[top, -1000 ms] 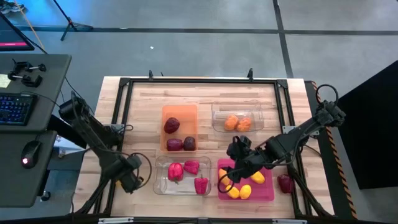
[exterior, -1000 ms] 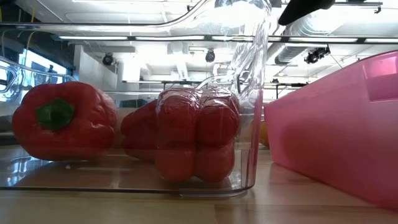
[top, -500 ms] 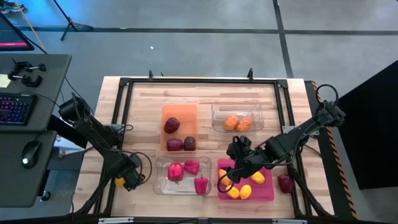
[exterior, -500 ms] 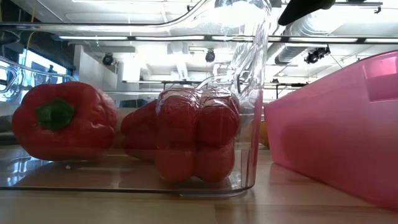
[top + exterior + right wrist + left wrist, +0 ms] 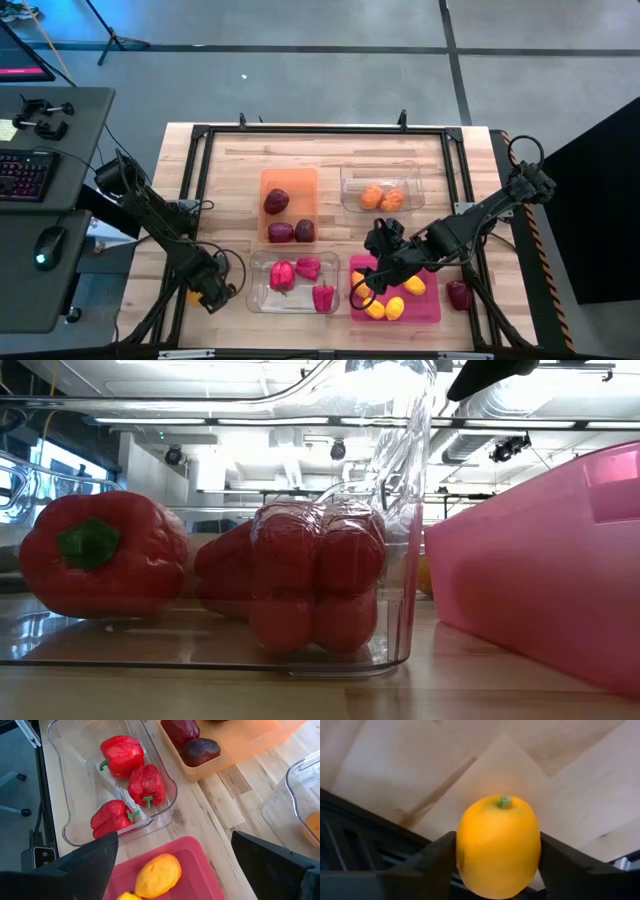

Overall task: Sort produce into baskets
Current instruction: Put the lemon into the pink bin

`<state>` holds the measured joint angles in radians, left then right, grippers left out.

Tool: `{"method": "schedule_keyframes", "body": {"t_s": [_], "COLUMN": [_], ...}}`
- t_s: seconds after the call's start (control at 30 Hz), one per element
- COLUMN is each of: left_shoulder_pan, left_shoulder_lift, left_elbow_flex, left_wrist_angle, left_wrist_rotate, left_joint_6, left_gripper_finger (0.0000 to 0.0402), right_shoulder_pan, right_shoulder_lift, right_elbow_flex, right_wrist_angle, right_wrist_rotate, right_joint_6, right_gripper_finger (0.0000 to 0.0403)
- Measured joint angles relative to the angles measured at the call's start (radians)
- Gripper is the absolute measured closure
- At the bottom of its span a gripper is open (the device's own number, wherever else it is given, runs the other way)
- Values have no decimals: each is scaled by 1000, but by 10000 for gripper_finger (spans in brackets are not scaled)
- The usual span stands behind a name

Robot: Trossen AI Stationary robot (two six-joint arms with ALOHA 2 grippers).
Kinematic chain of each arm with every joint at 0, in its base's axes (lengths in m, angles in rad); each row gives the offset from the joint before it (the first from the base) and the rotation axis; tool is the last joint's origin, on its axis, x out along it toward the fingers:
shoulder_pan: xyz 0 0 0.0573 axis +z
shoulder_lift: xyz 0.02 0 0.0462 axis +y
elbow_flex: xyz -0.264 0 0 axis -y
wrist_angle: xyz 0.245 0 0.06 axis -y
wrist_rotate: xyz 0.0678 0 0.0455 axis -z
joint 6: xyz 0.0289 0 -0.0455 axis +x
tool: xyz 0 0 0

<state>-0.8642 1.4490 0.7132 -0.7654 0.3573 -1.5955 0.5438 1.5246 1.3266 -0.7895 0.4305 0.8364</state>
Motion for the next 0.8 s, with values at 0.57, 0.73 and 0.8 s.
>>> {"method": "schedule_keyframes", "body": {"t_s": [0.57, 0.73, 0.8], "left_shoulder_pan": [38, 89, 151], "left_shoulder_lift": [-398, -434, -409], "left_elbow_flex": [358, 435, 435], "left_wrist_angle": [16, 130, 189], "left_wrist_rotate": [-581, -919, -915], "left_joint_6": [163, 404, 491], "left_gripper_finger": [197, 193, 195], "right_shoulder_pan": [7, 52, 80], "right_shoulder_lift": [-23, -54, -76], "right_elbow_flex": [0, 0, 0], "right_wrist_angle": [-7, 1, 2], "right_wrist_rotate": [-49, -49, -34], "right_joint_6": [24, 27, 27], "right_gripper_finger": [24, 24, 24]}}
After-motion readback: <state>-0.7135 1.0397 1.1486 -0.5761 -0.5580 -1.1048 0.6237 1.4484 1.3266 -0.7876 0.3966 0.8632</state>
